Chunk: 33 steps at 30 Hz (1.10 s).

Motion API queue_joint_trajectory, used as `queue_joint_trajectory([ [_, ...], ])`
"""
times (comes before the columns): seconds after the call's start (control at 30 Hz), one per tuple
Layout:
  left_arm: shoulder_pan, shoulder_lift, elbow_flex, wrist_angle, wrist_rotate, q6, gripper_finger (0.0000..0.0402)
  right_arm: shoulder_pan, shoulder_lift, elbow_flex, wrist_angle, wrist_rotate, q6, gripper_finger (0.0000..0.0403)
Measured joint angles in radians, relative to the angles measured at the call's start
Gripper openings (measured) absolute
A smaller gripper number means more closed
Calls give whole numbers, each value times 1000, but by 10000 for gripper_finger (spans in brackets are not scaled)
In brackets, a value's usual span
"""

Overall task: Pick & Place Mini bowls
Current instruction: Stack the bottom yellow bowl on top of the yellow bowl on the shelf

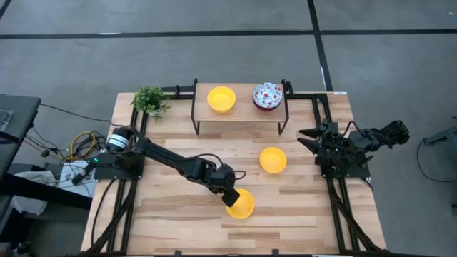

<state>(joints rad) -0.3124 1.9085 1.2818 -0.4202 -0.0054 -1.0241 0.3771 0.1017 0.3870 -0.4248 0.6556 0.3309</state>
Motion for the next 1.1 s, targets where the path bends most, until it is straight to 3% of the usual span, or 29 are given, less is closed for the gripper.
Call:
queue_joint_trajectory([
  [0.2, -2, 43, 1, 21, 29, -6, 230, 0, 0, 0, 10, -2, -17, 182],
  [0.4, -2, 76, 0, 22, 66, -59, 191, 0, 0, 0, 14, -2, -18, 182],
  [0.53, -2, 77, 0, 26, 66, -83, 137, 0, 0, 0, 14, -2, -18, 182],
  [0.7, -2, 77, 0, 25, 84, -85, 29, 0, 0, 0, 14, -2, -18, 182],
  [0.77, -1, 73, 0, 24, 88, -82, 11, 0, 0, 0, 14, -2, -18, 182],
  [0.93, 12, -15, 0, 3, 108, -51, 5, 0, 0, 0, 15, -2, -17, 182],
  [1.1, 31, -206, 0, -125, 71, -27, 4, 0, 0, 0, 15, -2, -17, 182],
])
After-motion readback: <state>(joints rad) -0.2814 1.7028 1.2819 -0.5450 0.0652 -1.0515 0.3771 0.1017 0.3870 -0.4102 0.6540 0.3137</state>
